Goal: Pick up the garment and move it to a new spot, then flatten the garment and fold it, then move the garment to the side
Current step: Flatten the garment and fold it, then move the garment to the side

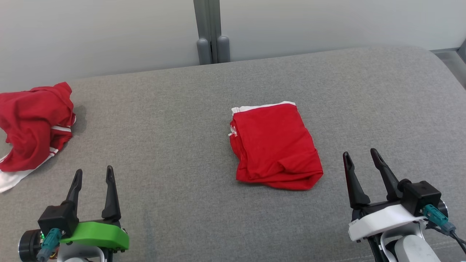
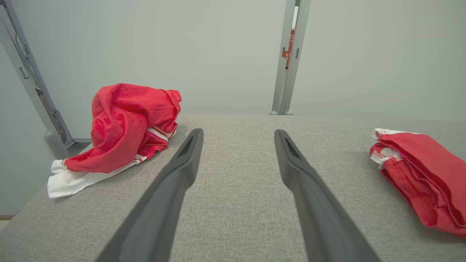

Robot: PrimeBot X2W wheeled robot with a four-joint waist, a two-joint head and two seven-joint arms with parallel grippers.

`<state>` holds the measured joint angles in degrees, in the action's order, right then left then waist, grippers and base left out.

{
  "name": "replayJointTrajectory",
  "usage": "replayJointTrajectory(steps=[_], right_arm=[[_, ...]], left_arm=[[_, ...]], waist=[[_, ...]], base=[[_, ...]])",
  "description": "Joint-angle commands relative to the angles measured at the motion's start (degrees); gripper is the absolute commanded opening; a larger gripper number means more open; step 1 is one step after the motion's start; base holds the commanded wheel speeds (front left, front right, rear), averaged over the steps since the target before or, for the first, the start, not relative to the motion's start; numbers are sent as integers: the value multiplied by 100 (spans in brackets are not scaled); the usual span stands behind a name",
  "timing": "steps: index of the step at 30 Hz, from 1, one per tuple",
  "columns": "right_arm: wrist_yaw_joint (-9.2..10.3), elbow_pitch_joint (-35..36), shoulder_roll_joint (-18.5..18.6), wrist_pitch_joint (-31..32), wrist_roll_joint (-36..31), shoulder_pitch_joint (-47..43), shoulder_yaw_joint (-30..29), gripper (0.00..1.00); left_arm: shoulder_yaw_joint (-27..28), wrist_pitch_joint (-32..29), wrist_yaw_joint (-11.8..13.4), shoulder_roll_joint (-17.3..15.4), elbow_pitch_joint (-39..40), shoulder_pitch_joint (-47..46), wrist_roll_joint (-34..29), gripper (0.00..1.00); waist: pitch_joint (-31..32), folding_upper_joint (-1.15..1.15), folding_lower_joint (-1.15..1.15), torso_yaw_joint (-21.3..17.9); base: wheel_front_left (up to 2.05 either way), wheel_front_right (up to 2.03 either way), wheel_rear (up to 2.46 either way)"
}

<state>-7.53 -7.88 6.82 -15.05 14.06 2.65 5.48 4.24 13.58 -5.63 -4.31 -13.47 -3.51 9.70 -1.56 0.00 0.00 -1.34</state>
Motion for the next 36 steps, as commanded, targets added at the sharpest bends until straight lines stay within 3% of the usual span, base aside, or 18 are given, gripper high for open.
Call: replayJointTrajectory(steps=[1, 19, 36], right_arm=[[8, -19, -6, -18, 1, -60, -10, 100], [8, -90, 5, -18, -15, -73, 3, 100], [8, -93, 27, 71, -45, -95, 13, 100]], left_arm=[[-1, -31, -30, -56, 38, 90, 23, 100], [-149, -619, 100, -126, 544, 282, 68, 100], [-213, -756, 241, -157, 802, 423, 124, 100]], waist=[[4, 0, 0, 10], [44, 0, 0, 102], [70, 0, 0, 128]], base=[[0, 0, 0], [0, 0, 0], [0, 0, 0]])
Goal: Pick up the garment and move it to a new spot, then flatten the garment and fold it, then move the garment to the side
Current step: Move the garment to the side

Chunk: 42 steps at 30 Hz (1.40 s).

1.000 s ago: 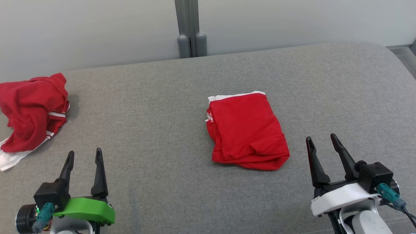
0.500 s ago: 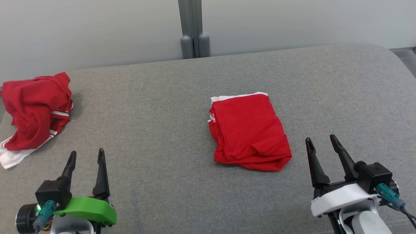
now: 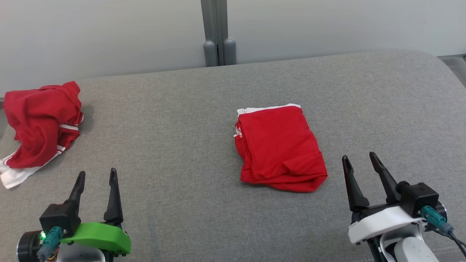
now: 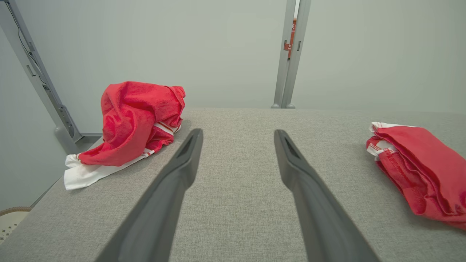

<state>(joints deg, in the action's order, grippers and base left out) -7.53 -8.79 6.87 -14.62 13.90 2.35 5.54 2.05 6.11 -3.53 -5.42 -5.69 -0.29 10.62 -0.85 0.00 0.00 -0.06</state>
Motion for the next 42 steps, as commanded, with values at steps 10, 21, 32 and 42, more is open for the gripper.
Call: replayJointTrajectory(steps=[10, 21, 32, 42], right_arm=[[9, -12, 17, 38, -49, -74, 1, 100], [9, -213, 40, 24, -59, 200, 55, 100], [9, -810, 345, 257, -148, 1670, 360, 100], [9, -2203, 542, 383, -13, 2855, 518, 100]], left_arm=[[-34, 9, 70, -74, -16, 97, 73, 100], [-67, 45, 119, -113, -16, 93, 93, 100], [-164, 113, 114, -140, -19, -222, 105, 100], [-326, 308, 63, -93, -237, -566, 131, 100]], waist=[[7, 0, 0, 19], [-9, 0, 0, 20], [-369, 0, 0, 160], [-841, 0, 0, 444]], base=[[0, 0, 0], [0, 0, 0], [0, 0, 0], [0, 0, 0]])
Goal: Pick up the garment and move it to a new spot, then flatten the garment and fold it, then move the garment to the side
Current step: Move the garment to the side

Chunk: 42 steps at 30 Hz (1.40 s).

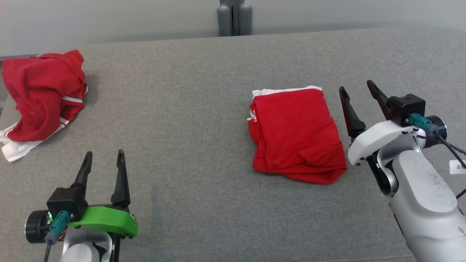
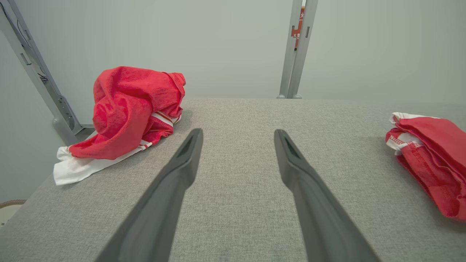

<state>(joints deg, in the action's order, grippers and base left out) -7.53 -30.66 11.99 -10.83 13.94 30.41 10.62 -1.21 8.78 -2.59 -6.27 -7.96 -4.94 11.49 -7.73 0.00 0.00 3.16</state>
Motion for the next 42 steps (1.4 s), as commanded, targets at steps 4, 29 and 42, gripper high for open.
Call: replayJointTrajectory(steps=[4, 29, 42], right_arm=[[9, -630, 71, -25, -22, 316, 88, 100], [11, -3124, -161, -264, 843, 1046, 1016, 0], [10, -2601, 902, -268, 1036, 2204, 2198, 0]], left_arm=[[-59, 107, -36, 16, -84, -264, 63, 100], [-250, 426, -8, 5, -576, -741, 121, 100], [-291, 405, 48, -259, -31, -1140, -25, 100]], waist=[[-386, 0, 0, 231], [-785, 0, 0, 360], [-1723, 0, 0, -590]], base=[[0, 0, 0], [0, 0, 0], [0, 0, 0]])
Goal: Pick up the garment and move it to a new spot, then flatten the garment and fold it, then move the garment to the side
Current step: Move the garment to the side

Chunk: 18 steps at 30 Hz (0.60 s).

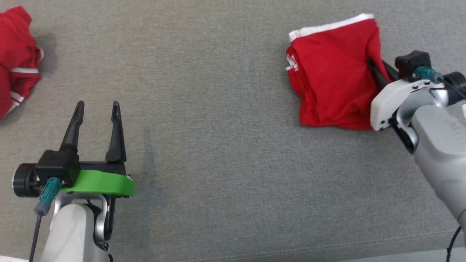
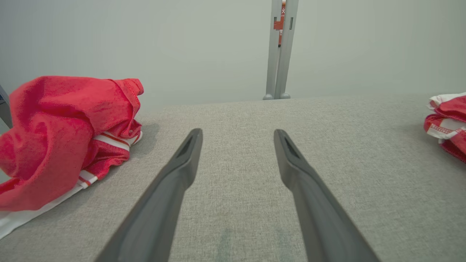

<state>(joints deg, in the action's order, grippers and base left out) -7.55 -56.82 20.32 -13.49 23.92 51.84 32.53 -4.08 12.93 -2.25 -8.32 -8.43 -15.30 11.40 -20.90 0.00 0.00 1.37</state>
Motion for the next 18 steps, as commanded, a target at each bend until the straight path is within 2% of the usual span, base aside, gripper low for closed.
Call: replayJointTrajectory(steps=[1, 9, 18], right_arm=[[13, 71, 193, 17, 88, 166, 71, 0], [13, 355, 1063, 48, 319, 757, 311, 0], [13, 625, 1679, 229, 446, 1430, 495, 0]], left_arm=[[9, -20, 25, -102, 105, -137, -39, 100], [29, -283, 30, -432, 764, -346, -192, 100], [190, -736, 92, -778, 1708, -222, -251, 100]], waist=[[-516, 0, 0, -525], [-1065, 0, 0, -1134], [-1405, 0, 0, -1478]], base=[[0, 0, 0], [0, 0, 0], [0, 0, 0]])
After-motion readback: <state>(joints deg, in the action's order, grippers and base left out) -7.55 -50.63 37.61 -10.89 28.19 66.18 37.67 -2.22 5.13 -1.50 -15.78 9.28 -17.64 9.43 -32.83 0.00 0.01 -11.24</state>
